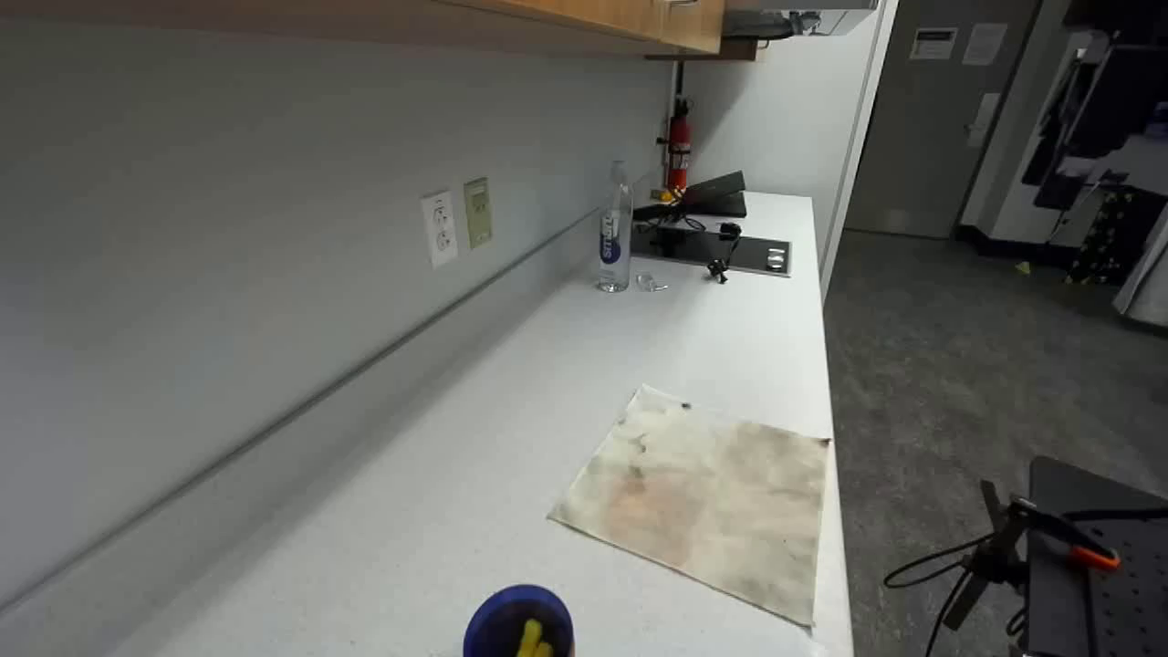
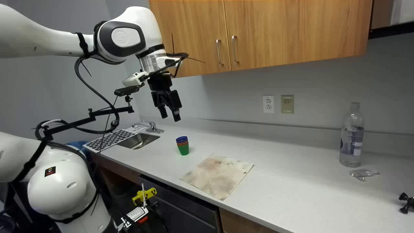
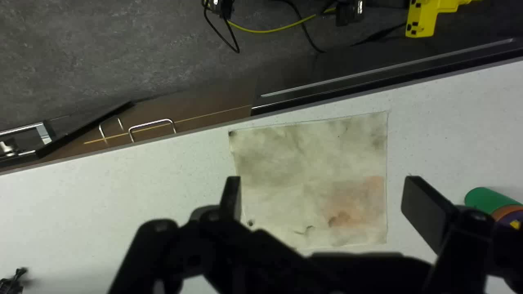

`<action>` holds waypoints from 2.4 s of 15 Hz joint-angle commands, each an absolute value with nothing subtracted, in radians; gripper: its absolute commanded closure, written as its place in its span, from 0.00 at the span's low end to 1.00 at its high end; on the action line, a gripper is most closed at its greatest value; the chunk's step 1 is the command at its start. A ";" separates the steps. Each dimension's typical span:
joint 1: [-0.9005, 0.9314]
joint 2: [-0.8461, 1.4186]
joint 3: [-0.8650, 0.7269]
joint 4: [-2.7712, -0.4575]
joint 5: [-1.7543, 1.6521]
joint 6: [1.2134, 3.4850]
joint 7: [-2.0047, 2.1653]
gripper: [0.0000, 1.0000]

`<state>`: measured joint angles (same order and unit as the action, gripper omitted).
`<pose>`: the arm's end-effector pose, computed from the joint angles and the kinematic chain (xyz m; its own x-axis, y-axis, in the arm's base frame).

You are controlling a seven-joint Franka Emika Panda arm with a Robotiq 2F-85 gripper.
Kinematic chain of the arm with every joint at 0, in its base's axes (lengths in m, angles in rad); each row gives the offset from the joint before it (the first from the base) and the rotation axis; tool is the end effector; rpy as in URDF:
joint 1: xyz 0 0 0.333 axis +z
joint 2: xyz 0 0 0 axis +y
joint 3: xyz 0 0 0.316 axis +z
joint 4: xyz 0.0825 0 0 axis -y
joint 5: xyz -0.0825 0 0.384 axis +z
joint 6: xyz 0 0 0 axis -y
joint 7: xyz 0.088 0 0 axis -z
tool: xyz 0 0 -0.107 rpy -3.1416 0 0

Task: Fold the white towel twice

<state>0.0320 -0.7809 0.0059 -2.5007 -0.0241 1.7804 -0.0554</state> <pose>0.3223 0.0104 0.5387 0.9936 0.0966 0.0588 0.0949 -0.9950 0.0313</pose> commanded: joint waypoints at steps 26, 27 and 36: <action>0.036 -0.779 0.008 -2.494 -0.023 1.770 -0.056 0.00; 0.035 -0.777 0.009 -2.497 -0.024 1.774 -0.056 0.00; 0.032 -0.745 0.008 -2.514 -0.029 1.780 -0.046 0.00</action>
